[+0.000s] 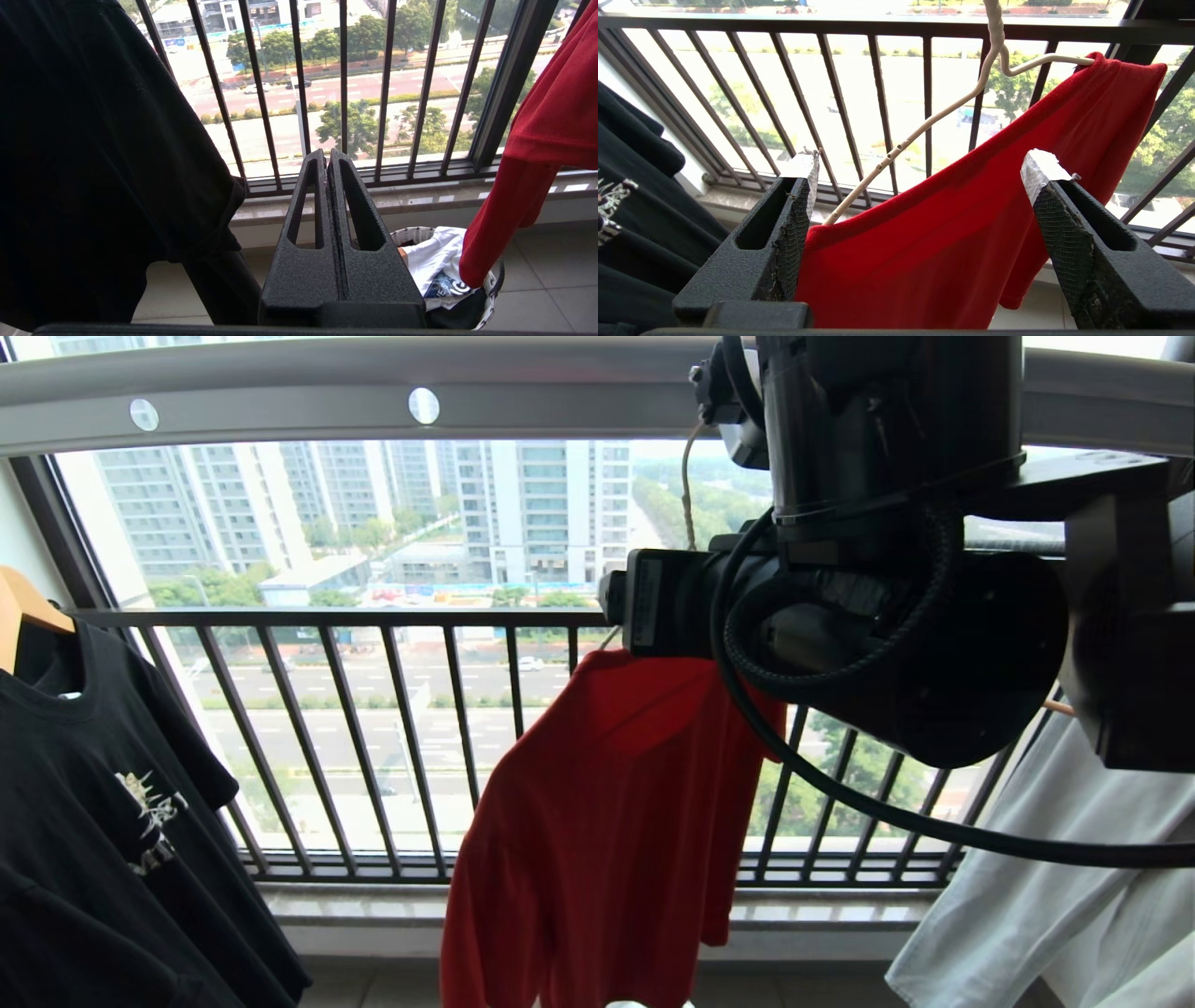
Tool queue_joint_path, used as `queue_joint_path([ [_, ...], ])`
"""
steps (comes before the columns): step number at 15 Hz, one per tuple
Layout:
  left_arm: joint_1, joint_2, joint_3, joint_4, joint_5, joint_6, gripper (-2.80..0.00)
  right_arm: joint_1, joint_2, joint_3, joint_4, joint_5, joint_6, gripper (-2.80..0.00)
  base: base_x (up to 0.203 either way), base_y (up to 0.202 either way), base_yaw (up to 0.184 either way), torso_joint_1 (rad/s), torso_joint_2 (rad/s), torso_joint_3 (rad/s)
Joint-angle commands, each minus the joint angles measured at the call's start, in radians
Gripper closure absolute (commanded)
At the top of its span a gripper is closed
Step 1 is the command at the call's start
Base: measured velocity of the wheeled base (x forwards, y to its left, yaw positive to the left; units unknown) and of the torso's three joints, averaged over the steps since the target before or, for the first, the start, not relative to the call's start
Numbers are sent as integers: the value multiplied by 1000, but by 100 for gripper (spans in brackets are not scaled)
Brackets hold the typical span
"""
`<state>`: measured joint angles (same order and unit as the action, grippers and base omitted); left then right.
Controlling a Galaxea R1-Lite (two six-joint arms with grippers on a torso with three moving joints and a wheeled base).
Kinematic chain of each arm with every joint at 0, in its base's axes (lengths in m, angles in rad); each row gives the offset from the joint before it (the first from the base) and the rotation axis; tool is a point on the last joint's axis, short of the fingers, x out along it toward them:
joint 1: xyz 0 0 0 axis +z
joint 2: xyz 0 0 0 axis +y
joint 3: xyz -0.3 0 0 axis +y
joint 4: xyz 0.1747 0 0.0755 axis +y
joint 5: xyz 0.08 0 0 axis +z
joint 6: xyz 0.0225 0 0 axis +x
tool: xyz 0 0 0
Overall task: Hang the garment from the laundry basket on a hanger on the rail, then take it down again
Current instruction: Take the clothes off the clothes rack
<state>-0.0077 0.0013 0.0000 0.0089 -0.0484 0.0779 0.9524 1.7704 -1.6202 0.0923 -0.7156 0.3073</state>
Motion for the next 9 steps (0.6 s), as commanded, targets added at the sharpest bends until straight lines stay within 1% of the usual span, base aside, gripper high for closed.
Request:
queue_joint_path([
  [1,0,0,0,0,-1,0,0,-6,20,1,10,-14,-1,-280,0,0,0,0,0,0],
  [5,0,0,0,0,-1,0,0,-58,18,11,44,-13,-5,-280,0,0,0,0,0,0],
  [9,0,0,0,0,-1,0,0,-78,3,12,74,-12,-6,-280,0,0,0,0,0,0],
])
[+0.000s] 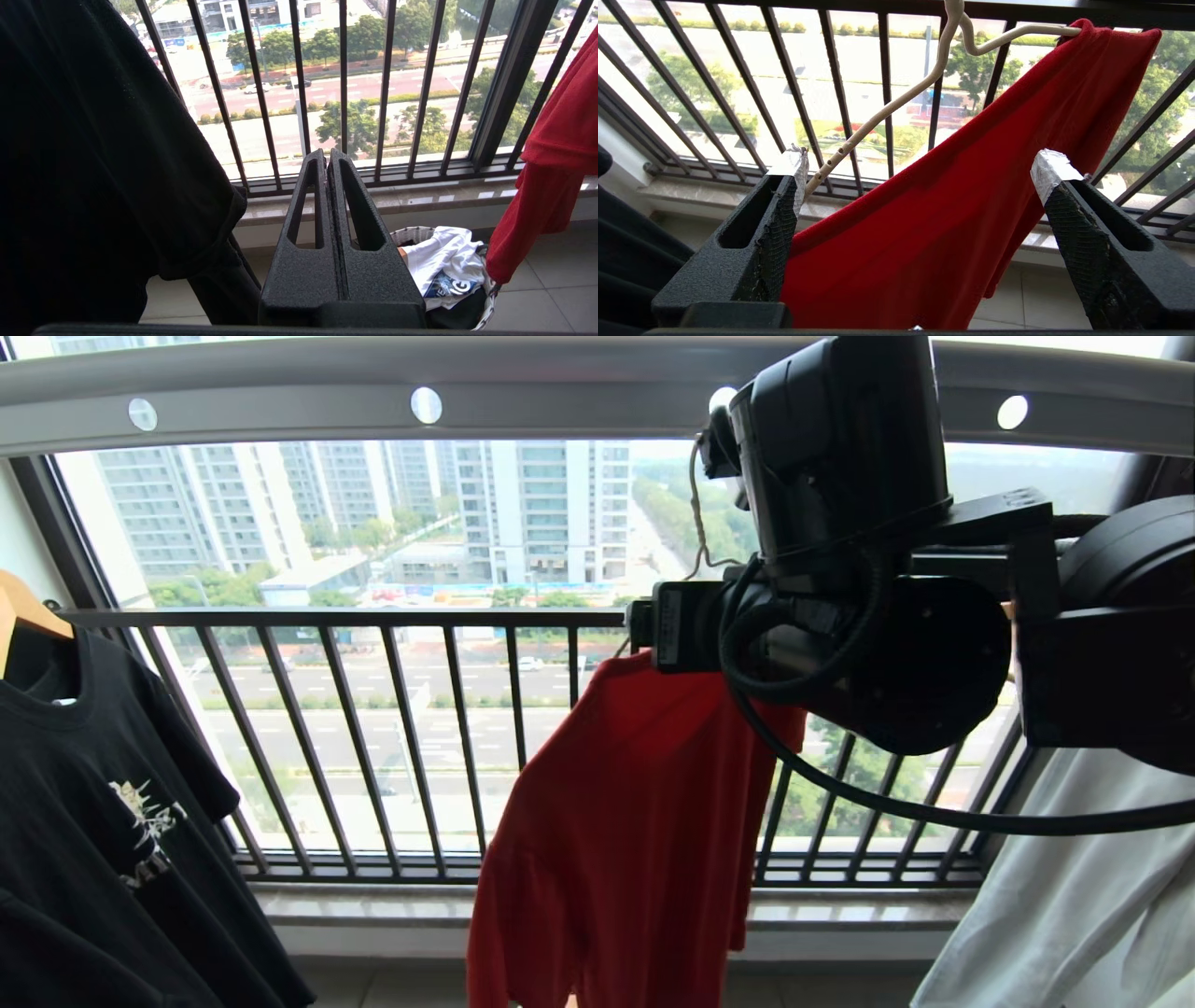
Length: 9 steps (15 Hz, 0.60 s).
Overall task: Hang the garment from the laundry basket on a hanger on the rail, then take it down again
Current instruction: Take the clothes off the clothes rack
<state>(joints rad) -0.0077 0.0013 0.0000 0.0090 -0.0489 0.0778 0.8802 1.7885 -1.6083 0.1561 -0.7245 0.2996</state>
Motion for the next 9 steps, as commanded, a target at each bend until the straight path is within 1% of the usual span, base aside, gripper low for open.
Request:
queue_joint_path([
  [1,0,0,0,0,0,0,0,-8,-29,2,19,-3,4,-280,0,0,0,0,0,0],
  [5,0,0,2,0,0,0,0,-9,-93,29,28,-3,1,-280,0,0,0,0,0,0],
  [9,0,0,0,0,1,0,0,-9,-102,27,49,-3,-6,-280,0,0,0,0,0,0],
])
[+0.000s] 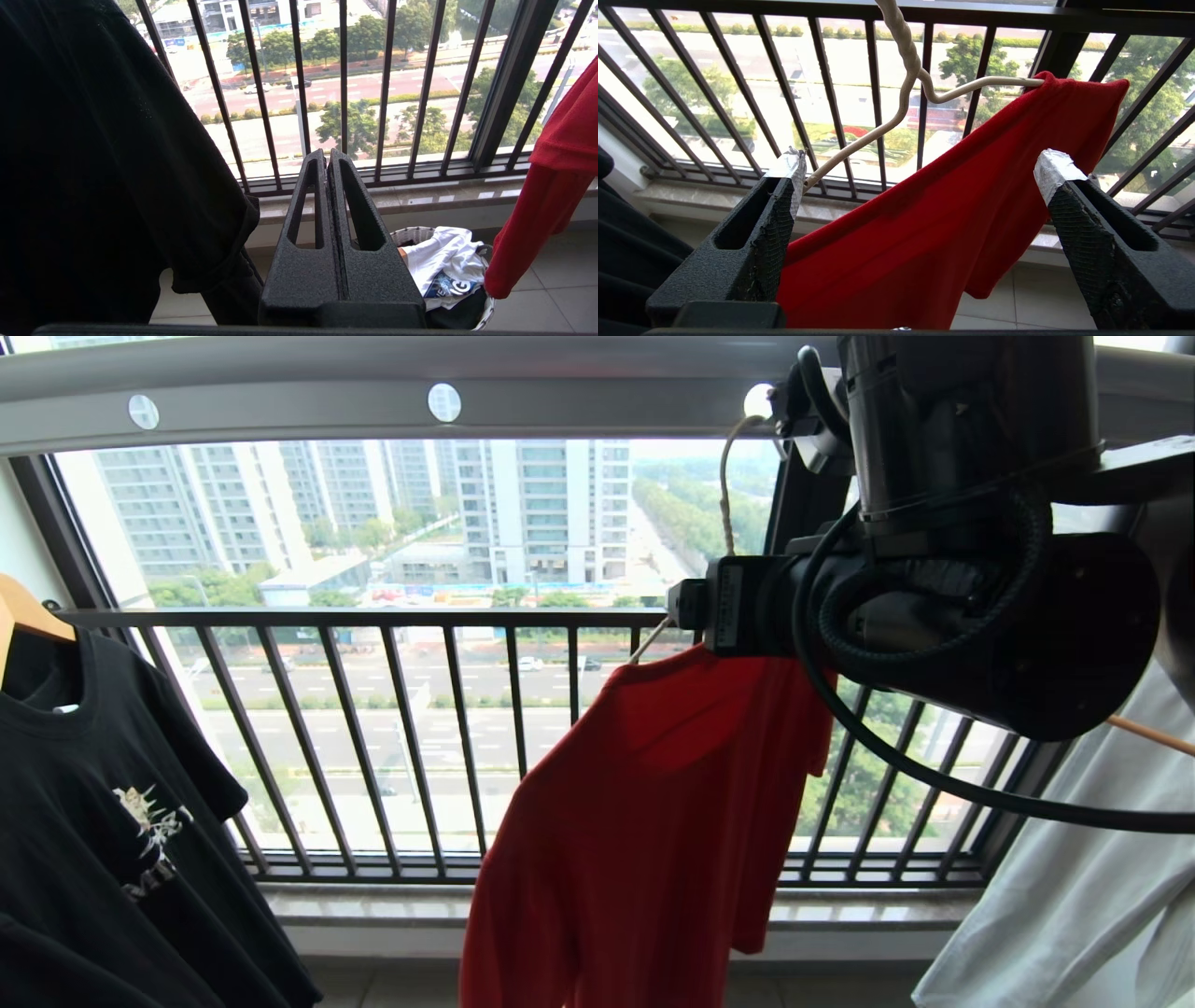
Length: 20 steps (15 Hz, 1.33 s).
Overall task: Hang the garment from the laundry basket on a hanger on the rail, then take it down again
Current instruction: Take the clothes off the clothes rack
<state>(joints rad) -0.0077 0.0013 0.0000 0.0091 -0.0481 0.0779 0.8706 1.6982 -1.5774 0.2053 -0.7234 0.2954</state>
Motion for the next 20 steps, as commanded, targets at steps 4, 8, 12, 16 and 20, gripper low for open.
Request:
queue_joint_path([
  [4,0,0,1,0,-1,0,0,1,5,-21,-5,-5,-25,-280,0,0,0,0,0,0],
  [8,0,0,0,0,-1,0,0,1,57,-62,0,-8,-53,-280,0,0,0,0,0,0],
  [12,0,0,0,0,-1,0,0,1,146,-92,4,-27,-78,-280,0,0,0,0,0,0],
  [16,0,0,1,0,0,0,0,-2,101,-78,36,-32,-76,-280,0,0,0,0,0,0],
  [20,0,0,0,0,-1,0,0,-2,-1,5,46,-39,-75,-280,0,0,0,0,0,0],
])
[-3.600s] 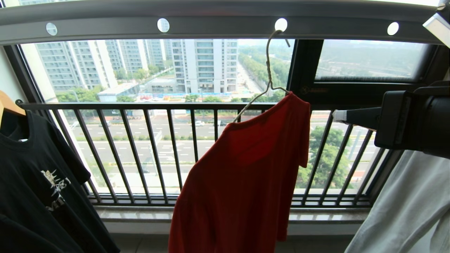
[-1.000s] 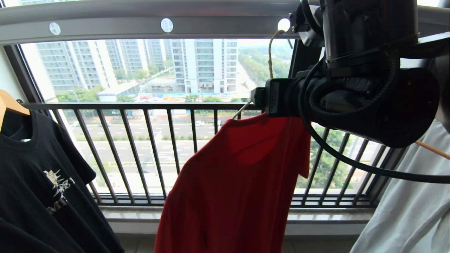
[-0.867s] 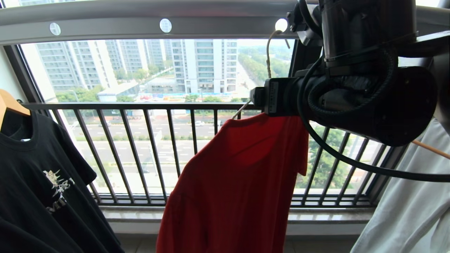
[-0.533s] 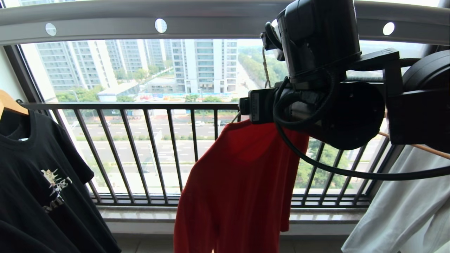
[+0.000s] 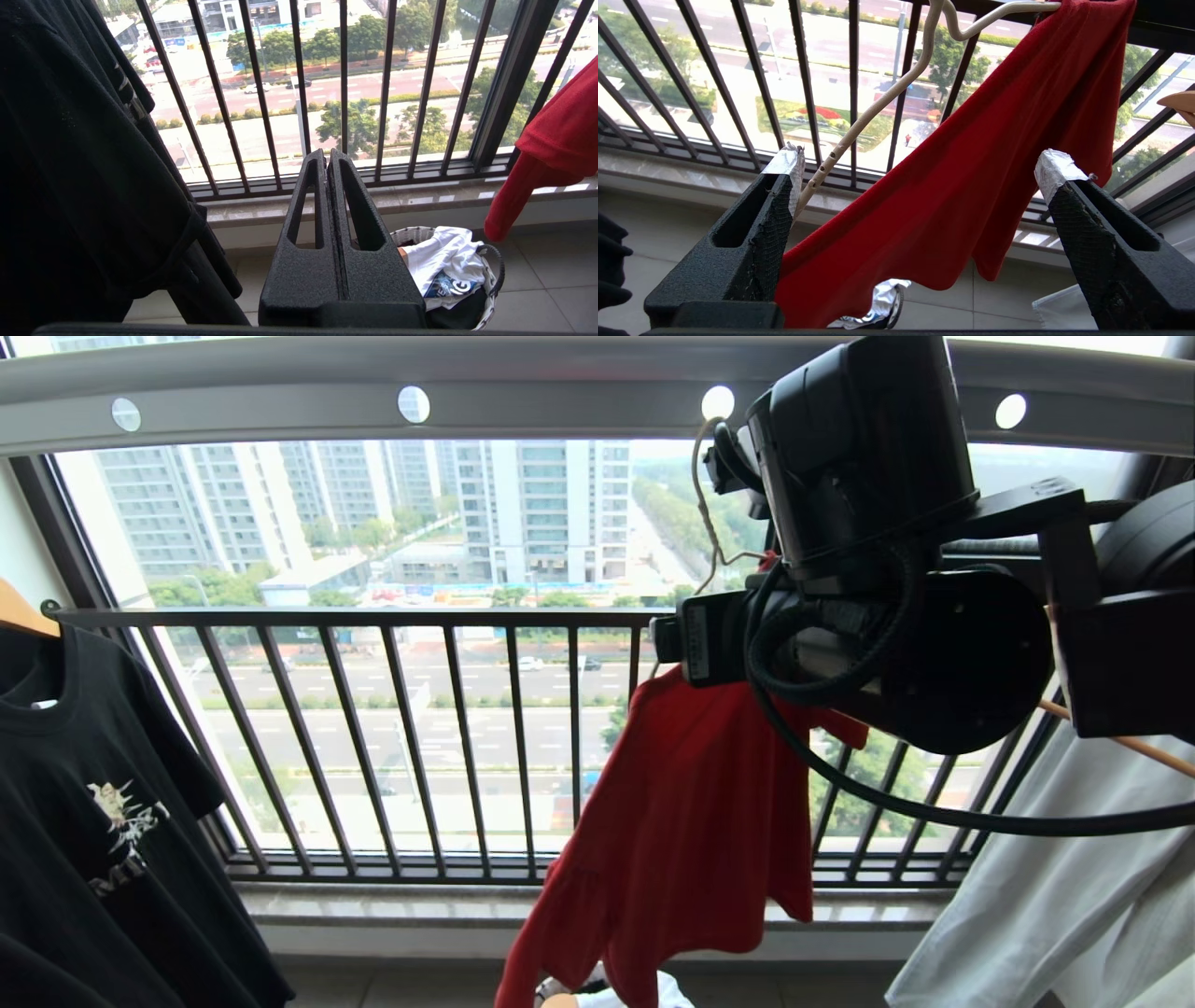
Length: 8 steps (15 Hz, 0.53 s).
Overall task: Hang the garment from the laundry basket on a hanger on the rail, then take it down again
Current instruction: Take the clothes off the clothes rack
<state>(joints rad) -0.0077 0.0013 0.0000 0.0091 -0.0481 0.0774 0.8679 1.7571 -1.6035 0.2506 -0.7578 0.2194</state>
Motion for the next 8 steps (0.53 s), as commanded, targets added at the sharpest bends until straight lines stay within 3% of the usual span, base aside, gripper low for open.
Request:
queue_joint_path([
  [1,0,0,0,0,-1,1,0,0,-86,51,1,-5,2,-280,0,0,0,0,0,0],
  [6,0,0,1,0,-1,1,0,-2,-98,102,-14,15,-2,-280,0,0,0,0,0,0],
  [8,0,0,0,0,0,1,0,-25,-29,86,-78,108,-40,-280,0,0,0,0,0,0],
])
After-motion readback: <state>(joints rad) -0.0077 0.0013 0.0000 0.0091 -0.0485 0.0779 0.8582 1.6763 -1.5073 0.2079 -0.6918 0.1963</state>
